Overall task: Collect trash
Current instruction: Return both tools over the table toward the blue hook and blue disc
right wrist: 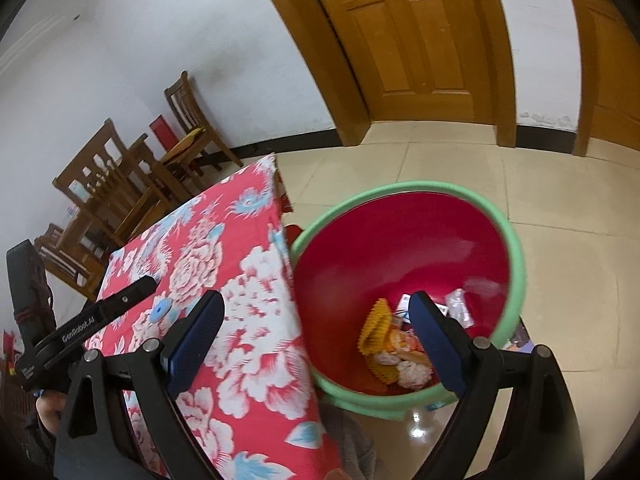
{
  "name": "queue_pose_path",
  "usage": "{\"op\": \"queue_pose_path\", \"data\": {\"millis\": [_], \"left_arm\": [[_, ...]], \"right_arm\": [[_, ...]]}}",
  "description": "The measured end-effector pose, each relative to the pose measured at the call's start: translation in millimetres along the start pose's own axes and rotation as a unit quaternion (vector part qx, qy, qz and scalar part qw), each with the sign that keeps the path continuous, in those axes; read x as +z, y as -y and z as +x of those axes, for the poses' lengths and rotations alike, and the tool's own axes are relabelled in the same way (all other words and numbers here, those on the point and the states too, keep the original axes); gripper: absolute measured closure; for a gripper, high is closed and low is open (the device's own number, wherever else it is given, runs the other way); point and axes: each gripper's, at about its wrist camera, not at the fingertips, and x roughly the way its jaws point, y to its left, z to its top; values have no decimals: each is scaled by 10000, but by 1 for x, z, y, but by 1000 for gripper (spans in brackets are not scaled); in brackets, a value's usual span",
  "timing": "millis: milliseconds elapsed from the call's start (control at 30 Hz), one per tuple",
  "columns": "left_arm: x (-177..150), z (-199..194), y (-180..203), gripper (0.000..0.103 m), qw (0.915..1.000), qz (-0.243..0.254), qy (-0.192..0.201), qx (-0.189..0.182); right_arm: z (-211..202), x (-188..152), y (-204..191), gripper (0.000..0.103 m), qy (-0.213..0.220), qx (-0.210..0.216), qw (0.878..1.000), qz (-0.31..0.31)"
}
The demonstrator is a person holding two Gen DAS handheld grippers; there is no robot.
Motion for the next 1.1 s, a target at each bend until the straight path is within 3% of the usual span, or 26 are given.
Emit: {"op": "queue_pose_path", "data": {"millis": [100, 200, 467, 567, 1100], "left_arm": [[3, -3, -18, 51, 9998, -130, 45, 167], [6, -4, -35, 41, 9990, -250, 67, 356], [9, -3, -71, 35, 9964, -385, 61, 756], [9, 2, -85, 24, 9945, -451, 28, 944], [23, 45, -119, 13, 9881, -482, -66, 1461]], "right_arm": [[8, 0, -11, 10, -89, 35, 9999, -104], [16, -1, -22, 10, -170, 75, 9997, -187], [33, -3, -52, 10, -314, 203, 9986, -369], [40, -4, -64, 10, -377, 232, 9980, -451], [65, -6, -90, 10, -616, 308, 9954, -666]]}}
